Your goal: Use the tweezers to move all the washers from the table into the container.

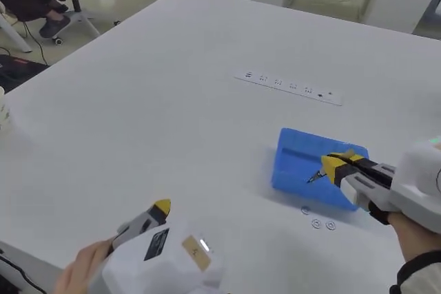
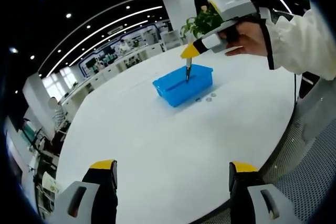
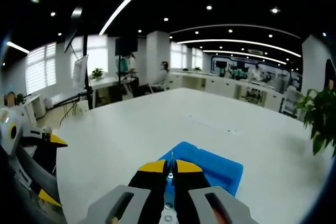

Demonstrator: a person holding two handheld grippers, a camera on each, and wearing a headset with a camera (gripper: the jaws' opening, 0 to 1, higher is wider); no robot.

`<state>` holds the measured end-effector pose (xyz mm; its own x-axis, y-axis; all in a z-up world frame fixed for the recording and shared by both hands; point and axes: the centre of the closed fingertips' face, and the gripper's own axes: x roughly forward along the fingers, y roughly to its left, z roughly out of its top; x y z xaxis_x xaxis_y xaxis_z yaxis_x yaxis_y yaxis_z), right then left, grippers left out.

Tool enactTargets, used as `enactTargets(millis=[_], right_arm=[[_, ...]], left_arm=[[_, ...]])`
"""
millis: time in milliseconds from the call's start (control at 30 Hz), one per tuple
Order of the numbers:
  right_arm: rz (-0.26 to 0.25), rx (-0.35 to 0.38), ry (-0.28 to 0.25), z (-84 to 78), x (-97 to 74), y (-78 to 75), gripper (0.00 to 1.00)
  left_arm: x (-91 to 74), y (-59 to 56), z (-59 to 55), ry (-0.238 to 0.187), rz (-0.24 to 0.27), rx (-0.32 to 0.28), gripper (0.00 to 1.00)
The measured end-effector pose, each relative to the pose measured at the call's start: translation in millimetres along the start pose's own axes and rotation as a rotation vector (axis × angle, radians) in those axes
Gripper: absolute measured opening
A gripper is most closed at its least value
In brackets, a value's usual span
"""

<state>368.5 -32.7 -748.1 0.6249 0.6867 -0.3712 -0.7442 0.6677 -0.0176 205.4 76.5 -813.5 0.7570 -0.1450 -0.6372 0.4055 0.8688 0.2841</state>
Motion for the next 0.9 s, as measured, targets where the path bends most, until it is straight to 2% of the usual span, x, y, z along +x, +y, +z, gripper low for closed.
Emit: enactTargets(millis=[167,567,900], right_arm=[[0.003,0.004,0.014,-6.5,0.6,-2.3,0.01],[0.029,-0.009,0.093,-39.7,7.3,3.7,0.01],[0.043,-0.017,0.129,-51.1,14.2,7.0,0.01]], left_arm=[[0.4,-0.3,-0.3,0.003,-0.001,0.004,0.90],[1.3,0.3,-1.9,0.011,0.003,0.005,0.89],[1.5,0.7,-3.0,0.017,0.006,0.006,0.89]])
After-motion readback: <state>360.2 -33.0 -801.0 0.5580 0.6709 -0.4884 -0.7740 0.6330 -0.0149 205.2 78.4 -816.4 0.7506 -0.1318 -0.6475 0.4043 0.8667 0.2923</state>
